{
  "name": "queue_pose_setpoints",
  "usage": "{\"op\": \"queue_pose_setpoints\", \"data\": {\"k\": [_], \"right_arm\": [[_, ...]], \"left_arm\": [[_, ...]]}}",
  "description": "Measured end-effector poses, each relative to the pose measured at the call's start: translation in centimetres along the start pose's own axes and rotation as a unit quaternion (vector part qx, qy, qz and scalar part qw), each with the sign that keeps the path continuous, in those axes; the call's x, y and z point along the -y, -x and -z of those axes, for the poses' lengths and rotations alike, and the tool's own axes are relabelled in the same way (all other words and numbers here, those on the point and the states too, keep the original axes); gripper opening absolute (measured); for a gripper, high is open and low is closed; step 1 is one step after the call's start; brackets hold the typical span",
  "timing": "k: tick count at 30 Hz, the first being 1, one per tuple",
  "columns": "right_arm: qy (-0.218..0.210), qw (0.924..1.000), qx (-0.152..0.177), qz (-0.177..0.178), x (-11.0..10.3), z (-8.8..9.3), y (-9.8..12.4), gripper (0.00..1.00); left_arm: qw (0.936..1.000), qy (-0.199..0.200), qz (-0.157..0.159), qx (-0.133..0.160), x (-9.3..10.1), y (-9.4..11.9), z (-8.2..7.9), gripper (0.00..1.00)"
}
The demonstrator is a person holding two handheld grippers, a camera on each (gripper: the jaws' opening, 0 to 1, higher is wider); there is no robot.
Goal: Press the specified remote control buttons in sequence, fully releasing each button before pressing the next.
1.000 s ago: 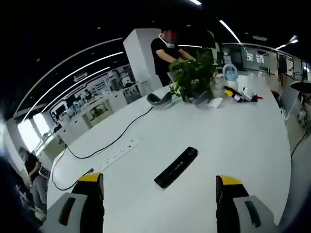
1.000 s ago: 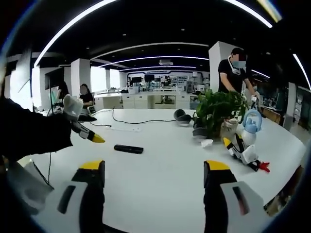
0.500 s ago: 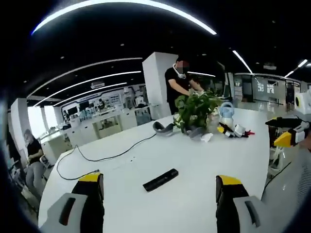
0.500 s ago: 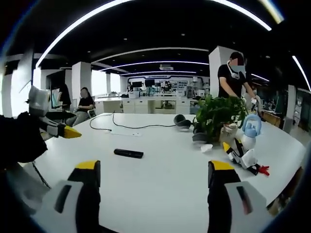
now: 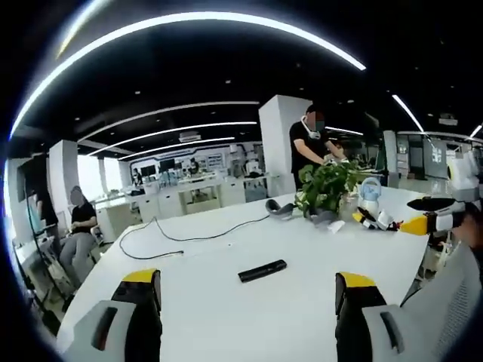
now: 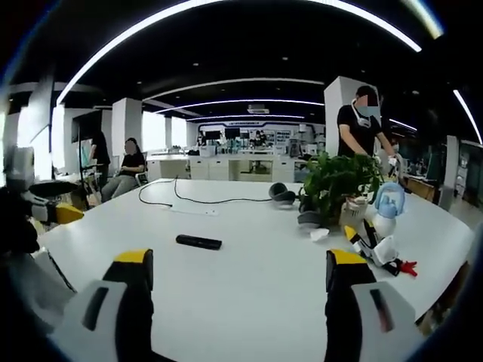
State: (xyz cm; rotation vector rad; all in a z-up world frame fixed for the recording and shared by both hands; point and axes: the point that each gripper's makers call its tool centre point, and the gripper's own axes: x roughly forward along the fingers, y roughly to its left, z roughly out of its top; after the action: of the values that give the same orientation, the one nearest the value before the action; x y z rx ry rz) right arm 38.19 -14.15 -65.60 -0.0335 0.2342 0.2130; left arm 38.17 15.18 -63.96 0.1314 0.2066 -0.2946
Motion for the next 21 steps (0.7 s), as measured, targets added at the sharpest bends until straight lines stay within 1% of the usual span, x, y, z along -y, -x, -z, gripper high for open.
{"op": "queue_pose_setpoints", "data": {"k": [2, 3, 5, 7, 8, 9, 10, 11, 12, 13, 14, 15, 16, 17, 19, 21], "right_arm": [[0.001, 1.0, 0.001, -0.001, -0.1, -0.1, 0.1, 0.97], [0.002, 1.0, 0.003, -0.001, -0.1, -0.1, 0.1, 0.97], [0.001, 1.0, 0.004, -0.001, -0.1, -0.1, 0.1, 0.97], [-0.002, 1.0, 0.006, -0.004, -0.1, -0.2, 0.2, 0.96], [-0.001, 1.0, 0.004, -0.005, -0.1, -0.1, 0.1, 0.96], [0.0, 1.0, 0.0, -0.005, -0.2, 0.1, 0.1, 0.95], [0.001, 1.0, -0.002, -0.006, -0.2, 0.1, 0.1, 0.95], [0.002, 1.0, -0.001, -0.006, -0.2, 0.1, 0.1, 0.95], [0.002, 1.0, -0.001, -0.006, -0.2, 0.1, 0.1, 0.95], [0.003, 1.0, -0.001, -0.006, -0.2, 0.1, 0.1, 0.94], [0.003, 1.0, -0.002, -0.006, -0.2, 0.1, 0.1, 0.94], [0.005, 1.0, -0.006, -0.004, -0.2, 0.3, 0.1, 0.94], [0.005, 1.0, -0.007, -0.003, -0.2, 0.3, 0.1, 0.94], [0.004, 1.0, -0.008, -0.002, -0.1, 0.3, 0.1, 0.94], [0.0, 1.0, -0.008, -0.001, -0.1, 0.3, 0.1, 0.93], [-0.002, 1.0, -0.008, -0.001, 0.0, 0.3, 0.1, 0.92]], "left_arm": [[0.9999, 0.008, -0.008, 0.001, -0.1, 0.6, 0.5, 1.0], [0.9998, 0.006, -0.017, 0.001, -0.4, 0.8, 0.8, 1.0], [0.9997, -0.002, -0.025, -0.006, -0.6, 1.1, 1.3, 1.0], [0.9995, -0.006, -0.032, -0.003, -0.8, 1.3, 1.6, 1.0], [0.9992, -0.003, -0.038, 0.006, -0.9, 1.4, 1.6, 1.0], [0.9991, 0.004, -0.039, 0.018, -0.9, 1.4, 1.5, 1.0], [0.9984, 0.031, -0.033, 0.035, -0.6, 1.4, 1.5, 1.0], [0.9974, 0.054, -0.031, 0.038, -0.5, 1.4, 1.7, 1.0], [0.9945, 0.085, -0.037, 0.049, -0.6, 1.4, 1.9, 1.0], [0.9936, 0.092, -0.041, 0.052, -0.7, 1.4, 2.1, 1.0], [0.997, 0.064, -0.035, 0.028, -0.6, 1.3, 2.6, 1.0], [0.9978, 0.042, -0.047, 0.021, -1.0, 1.3, 2.6, 1.0], [0.9975, 0.034, -0.052, 0.032, -1.0, 1.2, 2.3, 1.0], [0.998, 0.03, -0.047, 0.029, -0.7, 1.1, 2.5, 0.99], [0.9983, 0.028, -0.048, 0.017, -0.6, 1.2, 2.9, 0.99], [0.9982, 0.021, -0.053, 0.02, -0.8, 1.2, 2.8, 0.99]]}}
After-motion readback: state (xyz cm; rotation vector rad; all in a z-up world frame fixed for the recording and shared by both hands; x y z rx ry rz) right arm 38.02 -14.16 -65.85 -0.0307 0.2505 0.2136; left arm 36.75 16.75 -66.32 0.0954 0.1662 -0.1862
